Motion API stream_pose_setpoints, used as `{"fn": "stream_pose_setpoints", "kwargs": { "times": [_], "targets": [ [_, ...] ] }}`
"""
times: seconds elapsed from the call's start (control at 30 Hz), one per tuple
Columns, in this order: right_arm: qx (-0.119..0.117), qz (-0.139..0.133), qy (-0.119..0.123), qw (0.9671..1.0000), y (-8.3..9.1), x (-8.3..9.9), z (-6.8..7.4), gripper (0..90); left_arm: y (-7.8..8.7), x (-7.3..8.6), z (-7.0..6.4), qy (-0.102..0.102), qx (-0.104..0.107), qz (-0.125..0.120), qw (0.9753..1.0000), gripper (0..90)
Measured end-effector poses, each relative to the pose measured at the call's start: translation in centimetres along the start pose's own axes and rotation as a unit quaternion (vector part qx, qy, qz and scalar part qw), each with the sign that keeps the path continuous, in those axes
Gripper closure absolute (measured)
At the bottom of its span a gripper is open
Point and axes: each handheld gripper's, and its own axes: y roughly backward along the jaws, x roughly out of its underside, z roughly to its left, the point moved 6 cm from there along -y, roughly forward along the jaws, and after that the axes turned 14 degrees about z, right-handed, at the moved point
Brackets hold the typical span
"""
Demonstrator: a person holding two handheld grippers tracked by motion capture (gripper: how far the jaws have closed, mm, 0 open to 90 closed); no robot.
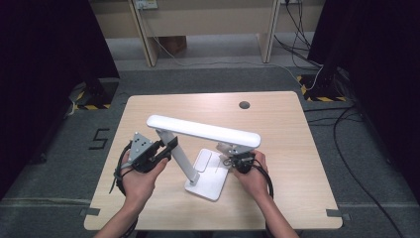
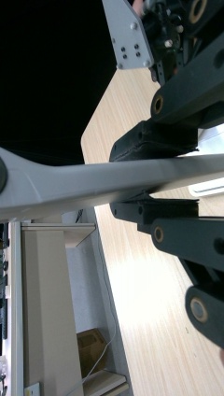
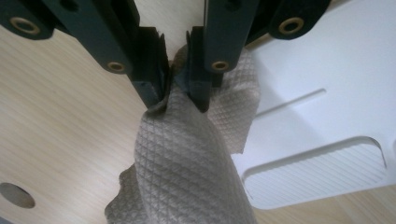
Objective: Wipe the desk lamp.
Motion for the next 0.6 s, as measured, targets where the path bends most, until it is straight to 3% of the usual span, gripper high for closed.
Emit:
{"fn": "stream_pose_setpoints", "kwargs": {
  "times": [0.17, 0.27, 0.33, 0.4, 0.47, 0.6],
  "targets": [
    [-0.01, -0.027, -0.01, 0.9995, 0.5, -2.0, 0.4, 79.3, 0.0, 0.0, 0.0, 0.001, 0.0, -0.001, 1.0, 71.1],
    [-0.031, -0.056, 0.003, 0.9979, 0.1, -5.4, 2.2, 79.2, 0.0, 0.0, 0.0, 0.0, -0.001, -0.001, 1.0, 71.3],
    [-0.037, -0.064, 0.016, 0.9972, -0.4, -7.1, 3.2, 79.1, 0.0, 0.0, 0.0, -0.001, -0.003, -0.001, 1.0, 71.3],
    [-0.046, -0.063, 0.014, 0.9968, -1.5, -8.4, 4.2, 78.9, 0.0, 0.1, 0.0, 0.0, -0.003, -0.001, 1.0, 71.4],
    [-0.048, -0.055, 0.034, 0.9968, -2.6, -8.9, 4.8, 78.8, 0.0, 0.0, 0.0, 0.001, -0.003, -0.001, 1.0, 71.5],
    [-0.044, -0.041, 0.03, 0.9977, -3.5, -8.1, 4.8, 78.8, 0.0, 0.1, 0.0, 0.0, -0.005, -0.003, 1.0, 71.6]
  ]
}}
